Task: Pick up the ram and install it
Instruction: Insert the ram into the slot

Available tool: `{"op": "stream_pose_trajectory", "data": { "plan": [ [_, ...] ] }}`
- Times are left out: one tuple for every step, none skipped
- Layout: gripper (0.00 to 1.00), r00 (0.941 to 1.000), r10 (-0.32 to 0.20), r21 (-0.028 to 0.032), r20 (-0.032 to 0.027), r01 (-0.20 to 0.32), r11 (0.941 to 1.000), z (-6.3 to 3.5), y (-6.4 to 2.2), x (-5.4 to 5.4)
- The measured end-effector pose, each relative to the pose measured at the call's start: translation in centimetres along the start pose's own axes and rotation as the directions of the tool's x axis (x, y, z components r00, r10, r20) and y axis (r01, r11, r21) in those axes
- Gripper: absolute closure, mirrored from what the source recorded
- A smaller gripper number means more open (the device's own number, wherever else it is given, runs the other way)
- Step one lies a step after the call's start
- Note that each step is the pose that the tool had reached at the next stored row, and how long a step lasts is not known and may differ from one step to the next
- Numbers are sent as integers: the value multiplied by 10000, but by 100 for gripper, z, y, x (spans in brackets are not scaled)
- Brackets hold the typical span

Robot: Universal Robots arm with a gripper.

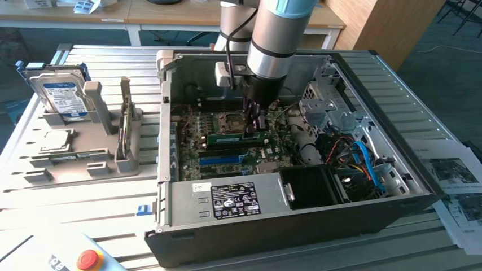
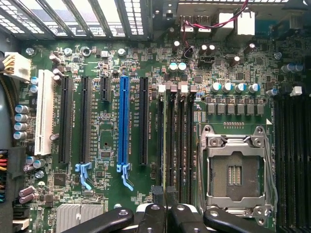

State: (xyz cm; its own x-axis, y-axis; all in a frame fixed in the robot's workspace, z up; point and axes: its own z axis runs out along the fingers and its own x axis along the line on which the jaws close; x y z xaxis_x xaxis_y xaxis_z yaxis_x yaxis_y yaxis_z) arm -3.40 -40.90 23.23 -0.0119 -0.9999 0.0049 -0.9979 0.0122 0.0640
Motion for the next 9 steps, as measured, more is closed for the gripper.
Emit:
{"op": "stream_pose_trajectory", "data": {
  "plan": [
    [89,10000,0,1,1,0,10000,0,0,0],
    [89,10000,0,0,1,0,10000,0,0,0],
    [89,10000,0,1,1,0,10000,0,0,0],
    [89,10000,0,1,1,0,10000,0,-1,0],
    [89,10000,0,1,3,0,10000,1,-1,0],
    [89,10000,0,2,5,0,10000,2,-1,3],
    [89,10000,-1,2,4,1,10000,2,-1,6],
    [89,10000,0,1,2,0,10000,1,-1,8],
    [89,10000,1,1,1,-1,10000,1,0,9]
  ]
}}
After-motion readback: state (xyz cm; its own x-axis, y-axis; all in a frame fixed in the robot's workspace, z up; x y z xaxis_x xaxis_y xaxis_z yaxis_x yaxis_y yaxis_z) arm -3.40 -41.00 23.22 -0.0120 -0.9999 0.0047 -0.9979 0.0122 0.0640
